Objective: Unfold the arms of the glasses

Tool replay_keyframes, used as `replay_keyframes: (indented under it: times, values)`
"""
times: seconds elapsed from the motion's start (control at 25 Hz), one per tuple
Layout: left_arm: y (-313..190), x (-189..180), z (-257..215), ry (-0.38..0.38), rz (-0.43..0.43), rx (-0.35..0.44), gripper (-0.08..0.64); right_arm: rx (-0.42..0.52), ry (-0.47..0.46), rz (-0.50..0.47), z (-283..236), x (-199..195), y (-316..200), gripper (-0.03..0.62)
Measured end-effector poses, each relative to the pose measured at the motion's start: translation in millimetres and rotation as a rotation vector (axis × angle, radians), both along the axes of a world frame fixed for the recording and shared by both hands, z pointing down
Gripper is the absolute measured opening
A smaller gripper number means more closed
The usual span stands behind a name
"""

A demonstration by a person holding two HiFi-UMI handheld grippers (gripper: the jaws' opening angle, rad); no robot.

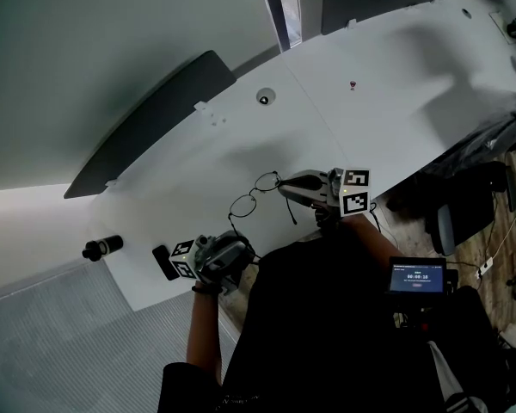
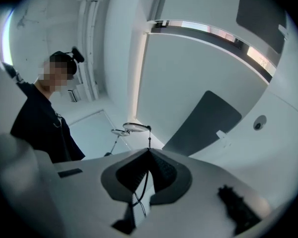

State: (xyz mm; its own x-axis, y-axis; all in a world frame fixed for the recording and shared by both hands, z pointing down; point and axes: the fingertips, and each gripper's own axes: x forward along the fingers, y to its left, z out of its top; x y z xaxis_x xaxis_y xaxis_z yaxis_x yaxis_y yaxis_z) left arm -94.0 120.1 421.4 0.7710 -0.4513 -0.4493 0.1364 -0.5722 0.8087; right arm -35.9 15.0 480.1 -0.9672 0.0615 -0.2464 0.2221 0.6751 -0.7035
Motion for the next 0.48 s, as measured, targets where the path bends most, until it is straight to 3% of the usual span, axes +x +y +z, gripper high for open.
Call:
replay_keyframes:
  times: [0.12, 0.28, 0.48]
  values:
    - [-3, -13, 11, 0.016, -0.063, -0.015, 0.008, 0.016, -0.06, 0.002, -13, 8, 0, 0.011]
    - [-5, -22, 22, -0.023, -0.132, -0.025, 0.008, -0.023, -0.14, -0.045, -20, 14, 6, 0.012]
    - [-4, -22, 27, -0.062, -0.135, -0.04, 0.008, -0.062, -0.117, -0.062, -10, 14, 7, 0.011]
